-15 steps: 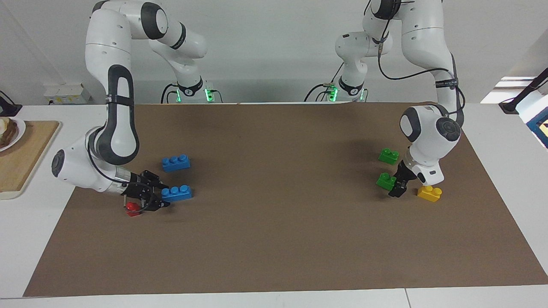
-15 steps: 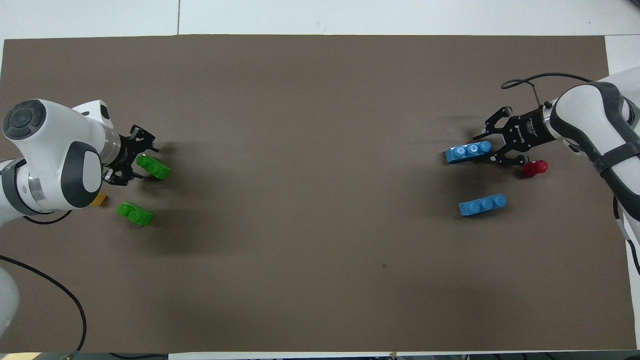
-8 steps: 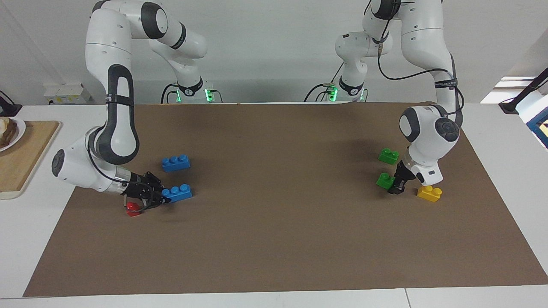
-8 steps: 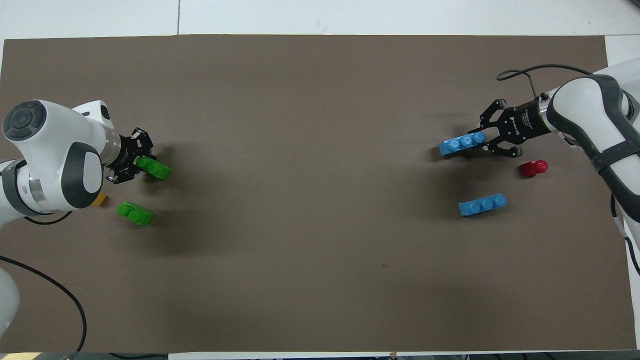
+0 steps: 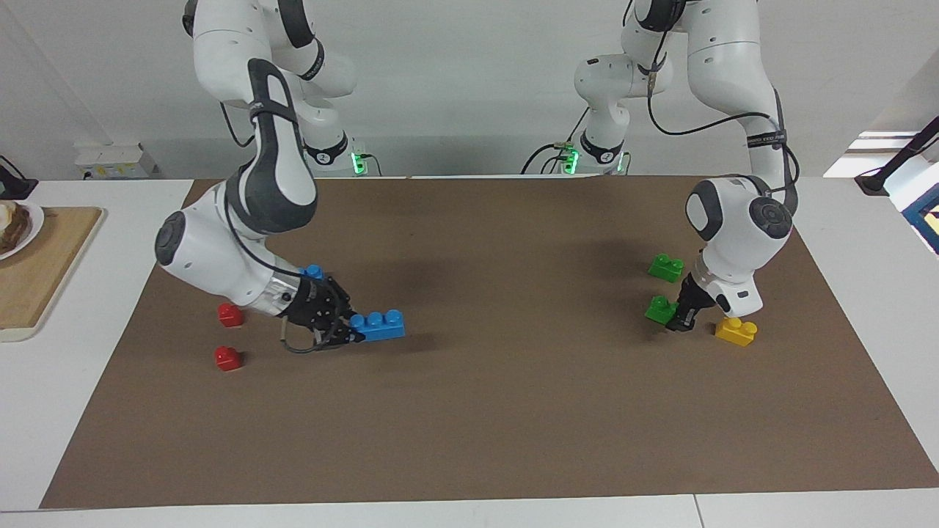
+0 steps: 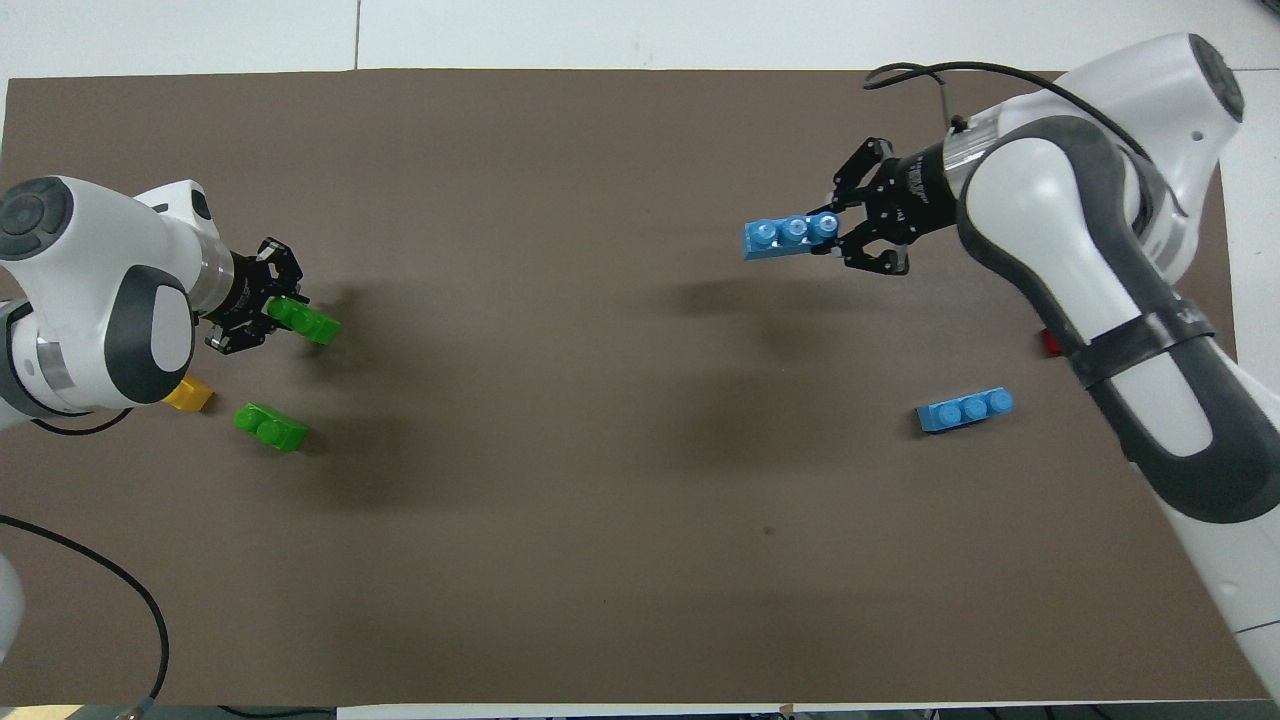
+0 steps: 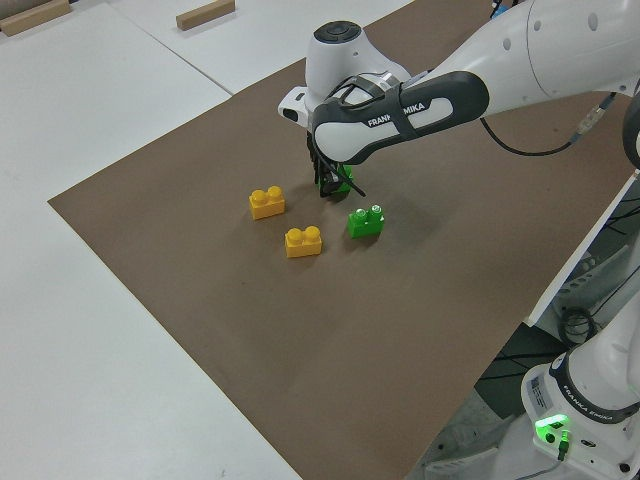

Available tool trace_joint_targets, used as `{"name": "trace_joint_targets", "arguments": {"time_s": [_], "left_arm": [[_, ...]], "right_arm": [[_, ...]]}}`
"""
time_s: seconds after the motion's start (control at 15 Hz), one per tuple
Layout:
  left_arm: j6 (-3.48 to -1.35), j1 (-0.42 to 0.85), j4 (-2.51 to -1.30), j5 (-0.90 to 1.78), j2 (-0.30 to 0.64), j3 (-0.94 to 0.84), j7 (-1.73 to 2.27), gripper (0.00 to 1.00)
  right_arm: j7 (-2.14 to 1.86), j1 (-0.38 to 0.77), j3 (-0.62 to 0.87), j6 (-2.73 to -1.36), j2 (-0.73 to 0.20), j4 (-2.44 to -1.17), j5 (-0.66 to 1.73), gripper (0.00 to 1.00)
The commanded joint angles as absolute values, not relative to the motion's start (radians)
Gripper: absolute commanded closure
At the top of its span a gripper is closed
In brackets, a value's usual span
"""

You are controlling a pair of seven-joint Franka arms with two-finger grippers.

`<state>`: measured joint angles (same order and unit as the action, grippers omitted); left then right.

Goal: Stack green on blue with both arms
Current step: 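Carry the green brick and blue brick toward each other at table center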

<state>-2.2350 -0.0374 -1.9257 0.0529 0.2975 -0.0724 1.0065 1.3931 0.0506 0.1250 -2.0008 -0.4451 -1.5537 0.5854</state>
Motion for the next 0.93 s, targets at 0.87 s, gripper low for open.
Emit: {"name": "trace_joint_targets", "arguments": {"time_s": [0.87], "left_arm": [[-2.109, 0.362, -1.847, 0.014, 0.196, -0.064, 1.856, 1.0]], "right_arm": [[1.523, 0.365, 0.127, -2.523, -0.384, -1.943, 0.772, 1.0]]}}
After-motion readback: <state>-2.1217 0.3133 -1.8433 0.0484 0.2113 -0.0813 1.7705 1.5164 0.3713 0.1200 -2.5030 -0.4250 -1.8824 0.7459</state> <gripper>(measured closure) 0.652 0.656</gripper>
